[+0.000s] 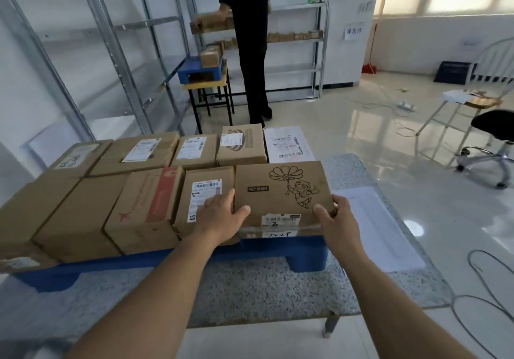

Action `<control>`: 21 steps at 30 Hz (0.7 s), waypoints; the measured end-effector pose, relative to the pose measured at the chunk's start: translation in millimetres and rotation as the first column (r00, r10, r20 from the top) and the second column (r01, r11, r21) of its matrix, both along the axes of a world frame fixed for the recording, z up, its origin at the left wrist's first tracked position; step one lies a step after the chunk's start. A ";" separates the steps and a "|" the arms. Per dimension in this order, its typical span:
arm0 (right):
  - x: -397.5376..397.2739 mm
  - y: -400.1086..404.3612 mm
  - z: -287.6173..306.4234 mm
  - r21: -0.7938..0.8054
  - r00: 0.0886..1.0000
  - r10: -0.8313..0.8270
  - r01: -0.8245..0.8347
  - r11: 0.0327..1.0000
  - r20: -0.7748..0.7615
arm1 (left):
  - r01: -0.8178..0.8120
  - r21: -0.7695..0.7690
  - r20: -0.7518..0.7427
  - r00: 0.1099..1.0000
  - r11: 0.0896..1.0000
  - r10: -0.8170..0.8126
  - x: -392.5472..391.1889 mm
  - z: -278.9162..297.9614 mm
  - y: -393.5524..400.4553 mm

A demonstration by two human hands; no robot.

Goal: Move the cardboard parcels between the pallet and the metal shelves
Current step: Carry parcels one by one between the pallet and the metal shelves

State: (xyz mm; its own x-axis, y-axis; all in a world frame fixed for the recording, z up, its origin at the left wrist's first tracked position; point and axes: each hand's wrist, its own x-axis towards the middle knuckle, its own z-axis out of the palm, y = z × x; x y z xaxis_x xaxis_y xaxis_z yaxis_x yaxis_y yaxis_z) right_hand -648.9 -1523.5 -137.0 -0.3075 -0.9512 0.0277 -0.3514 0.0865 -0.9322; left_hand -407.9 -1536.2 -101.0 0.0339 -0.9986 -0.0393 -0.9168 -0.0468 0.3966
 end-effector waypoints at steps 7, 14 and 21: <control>1.2 -14.5 -18.3 0.086 0.999 0.034 -0.031 0.996 -0.039 | 0.060 0.079 0.218 0.973 0.995 -0.076 7.6 -25.0 -0.8; 2.9 -26.9 -19.8 0.102 0.999 0.041 -0.039 0.994 -0.013 | 0.070 0.036 0.294 0.953 0.997 -0.078 9.3 -27.2 -4.2; 6.5 -31.6 -20.7 0.110 0.999 0.042 -0.041 0.993 -0.001 | 0.084 -0.096 0.273 0.961 0.992 -0.055 13.5 -26.6 -5.3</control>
State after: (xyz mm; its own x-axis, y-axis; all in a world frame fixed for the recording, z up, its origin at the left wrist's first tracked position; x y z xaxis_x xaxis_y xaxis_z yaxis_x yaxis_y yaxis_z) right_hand -642.4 -1555.1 -157.7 -0.2678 -0.9604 -0.0768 -0.3599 0.1737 -0.9167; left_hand -394.5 -1541.5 -127.6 -0.0407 -0.9969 0.0677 -0.9897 0.0495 0.1342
